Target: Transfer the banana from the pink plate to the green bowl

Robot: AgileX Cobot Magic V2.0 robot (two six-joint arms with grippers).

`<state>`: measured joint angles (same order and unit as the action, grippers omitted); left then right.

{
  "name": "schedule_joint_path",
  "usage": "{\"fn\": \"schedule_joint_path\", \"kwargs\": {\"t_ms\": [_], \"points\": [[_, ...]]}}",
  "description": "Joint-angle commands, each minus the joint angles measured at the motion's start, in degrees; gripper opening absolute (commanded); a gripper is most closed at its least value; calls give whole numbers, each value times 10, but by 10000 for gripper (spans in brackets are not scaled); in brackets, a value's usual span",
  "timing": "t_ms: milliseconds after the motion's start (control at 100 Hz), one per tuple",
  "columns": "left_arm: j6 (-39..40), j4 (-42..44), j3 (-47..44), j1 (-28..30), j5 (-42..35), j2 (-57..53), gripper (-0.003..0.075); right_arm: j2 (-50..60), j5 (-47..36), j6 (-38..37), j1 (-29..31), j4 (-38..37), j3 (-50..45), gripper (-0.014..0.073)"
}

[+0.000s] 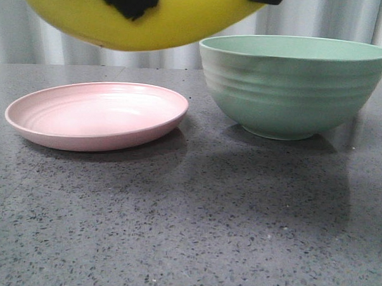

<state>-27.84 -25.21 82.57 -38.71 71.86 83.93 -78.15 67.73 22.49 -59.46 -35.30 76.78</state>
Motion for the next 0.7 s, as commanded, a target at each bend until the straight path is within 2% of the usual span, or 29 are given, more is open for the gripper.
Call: {"fn": "schedule_joint_path", "kwargs": {"t_ms": [0,90,250,320,430,520,590,690], "points": [[11,-51,18,-4,13,-20,-18,11,-1,-11,14,-26,17,91],[17,-51,18,-4,13,-20,-18,11,1,-11,16,-26,17,-83],[21,-51,18,-2,13,-20,5,11,-2,-11,16,-26,17,-79],[21,-51,18,-3,13,-20,73,11,-1,-11,16,-26,17,-79],[21,-51,18,-3,13,-20,268,11,1,-11,16,-26,17,-79],[21,-49,18,-3,13,-20,386,11,2,-11,16,-26,17,-79],[21,-48,18,-3,13,-20,433,13,2,-11,16,-25,17,-79],[21,-44,26,1,13,-20,436,19,2,-11,16,-24,18,-79]]}}
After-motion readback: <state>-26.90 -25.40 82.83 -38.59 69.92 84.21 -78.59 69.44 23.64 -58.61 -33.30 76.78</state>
